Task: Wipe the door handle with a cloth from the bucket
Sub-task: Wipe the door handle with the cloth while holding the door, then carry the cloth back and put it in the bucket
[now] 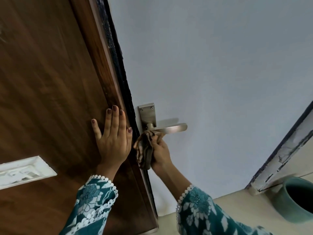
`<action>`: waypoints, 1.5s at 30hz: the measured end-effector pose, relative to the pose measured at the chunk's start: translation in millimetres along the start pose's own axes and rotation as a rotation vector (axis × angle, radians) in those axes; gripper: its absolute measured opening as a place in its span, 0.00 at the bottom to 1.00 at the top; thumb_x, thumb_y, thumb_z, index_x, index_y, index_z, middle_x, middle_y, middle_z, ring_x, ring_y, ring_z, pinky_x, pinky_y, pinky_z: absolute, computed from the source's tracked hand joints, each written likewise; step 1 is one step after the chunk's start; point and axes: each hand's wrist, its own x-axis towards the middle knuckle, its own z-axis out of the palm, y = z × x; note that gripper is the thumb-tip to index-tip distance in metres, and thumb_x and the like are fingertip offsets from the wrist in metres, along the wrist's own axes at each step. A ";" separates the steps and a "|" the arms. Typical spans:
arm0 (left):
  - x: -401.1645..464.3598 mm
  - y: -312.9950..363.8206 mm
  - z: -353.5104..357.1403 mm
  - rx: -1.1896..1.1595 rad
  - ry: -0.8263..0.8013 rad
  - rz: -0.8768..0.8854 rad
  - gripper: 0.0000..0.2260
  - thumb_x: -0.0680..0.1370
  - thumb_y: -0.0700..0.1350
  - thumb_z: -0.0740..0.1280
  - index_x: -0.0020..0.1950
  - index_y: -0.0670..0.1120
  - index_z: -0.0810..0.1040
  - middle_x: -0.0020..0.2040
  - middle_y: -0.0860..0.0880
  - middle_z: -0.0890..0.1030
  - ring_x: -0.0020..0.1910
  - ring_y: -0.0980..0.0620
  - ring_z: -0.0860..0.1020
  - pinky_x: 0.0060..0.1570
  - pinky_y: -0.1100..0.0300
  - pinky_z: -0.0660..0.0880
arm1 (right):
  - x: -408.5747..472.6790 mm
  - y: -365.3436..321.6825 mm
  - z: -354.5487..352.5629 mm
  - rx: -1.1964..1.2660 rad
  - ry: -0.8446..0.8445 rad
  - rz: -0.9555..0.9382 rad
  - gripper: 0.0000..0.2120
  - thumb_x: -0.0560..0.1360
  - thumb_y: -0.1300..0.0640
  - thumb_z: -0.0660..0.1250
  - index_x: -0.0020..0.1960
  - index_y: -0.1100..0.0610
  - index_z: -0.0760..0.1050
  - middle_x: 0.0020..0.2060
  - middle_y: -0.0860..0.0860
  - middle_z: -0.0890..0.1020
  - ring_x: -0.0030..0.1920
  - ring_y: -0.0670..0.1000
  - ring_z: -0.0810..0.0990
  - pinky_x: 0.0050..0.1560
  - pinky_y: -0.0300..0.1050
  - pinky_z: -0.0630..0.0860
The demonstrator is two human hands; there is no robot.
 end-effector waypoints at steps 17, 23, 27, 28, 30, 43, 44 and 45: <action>-3.0 167.0 -34.8 -1.436 -0.944 -0.994 0.22 0.77 0.59 0.56 0.67 0.50 0.72 0.65 0.50 0.76 0.65 0.52 0.74 0.60 0.65 0.71 | -46.9 -87.5 -149.2 0.148 0.103 0.255 0.12 0.79 0.56 0.61 0.56 0.61 0.78 0.47 0.57 0.81 0.51 0.54 0.81 0.60 0.50 0.75; 24.7 215.3 -19.6 -1.521 -1.174 -1.102 0.09 0.76 0.44 0.67 0.52 0.40 0.81 0.45 0.41 0.84 0.49 0.43 0.82 0.43 0.53 0.80 | -62.1 -128.0 -203.6 0.077 0.172 0.085 0.26 0.80 0.42 0.54 0.52 0.62 0.80 0.47 0.60 0.85 0.50 0.57 0.83 0.48 0.52 0.78; 36.6 260.1 -8.0 -1.544 -1.275 -1.009 0.08 0.75 0.40 0.68 0.49 0.37 0.81 0.42 0.40 0.83 0.44 0.41 0.82 0.44 0.49 0.81 | -80.1 -169.0 -262.8 -0.139 0.164 0.104 0.32 0.77 0.36 0.53 0.53 0.62 0.81 0.46 0.57 0.84 0.49 0.56 0.82 0.51 0.50 0.76; 41.8 275.4 -5.8 -1.564 -1.311 -0.977 0.09 0.73 0.42 0.70 0.48 0.37 0.81 0.41 0.41 0.83 0.43 0.42 0.82 0.42 0.50 0.80 | -86.9 -181.1 -277.6 -0.215 0.147 0.107 0.28 0.77 0.39 0.56 0.54 0.62 0.80 0.47 0.58 0.84 0.49 0.56 0.82 0.51 0.49 0.77; 53.4 312.4 -1.7 -1.629 -1.393 -0.915 0.12 0.69 0.45 0.70 0.46 0.38 0.81 0.39 0.43 0.82 0.42 0.45 0.81 0.39 0.54 0.79 | -103.6 -204.8 -307.5 -0.342 0.116 0.091 0.18 0.77 0.49 0.63 0.54 0.63 0.80 0.46 0.58 0.84 0.45 0.54 0.83 0.46 0.45 0.79; 59.1 574.4 43.8 -1.657 -1.539 -1.103 0.12 0.80 0.43 0.61 0.58 0.39 0.78 0.51 0.40 0.84 0.50 0.39 0.82 0.49 0.50 0.79 | -188.2 -294.7 -548.9 -0.235 0.629 -0.055 0.10 0.76 0.65 0.65 0.55 0.68 0.77 0.41 0.57 0.82 0.38 0.52 0.83 0.39 0.41 0.82; 55.4 593.1 50.4 -1.638 -1.562 -1.111 0.12 0.80 0.43 0.61 0.58 0.39 0.77 0.51 0.39 0.83 0.51 0.38 0.82 0.50 0.50 0.79 | -192.5 -300.3 -570.5 -0.251 0.675 -0.052 0.11 0.76 0.64 0.65 0.56 0.68 0.77 0.43 0.58 0.82 0.41 0.53 0.82 0.43 0.42 0.81; 51.4 613.3 57.3 -1.621 -1.586 -1.129 0.12 0.80 0.43 0.60 0.58 0.38 0.77 0.52 0.38 0.83 0.51 0.37 0.81 0.50 0.49 0.78 | -196.4 -306.4 -593.3 -0.265 0.720 -0.049 0.11 0.76 0.63 0.66 0.56 0.68 0.77 0.45 0.59 0.82 0.43 0.55 0.82 0.46 0.44 0.81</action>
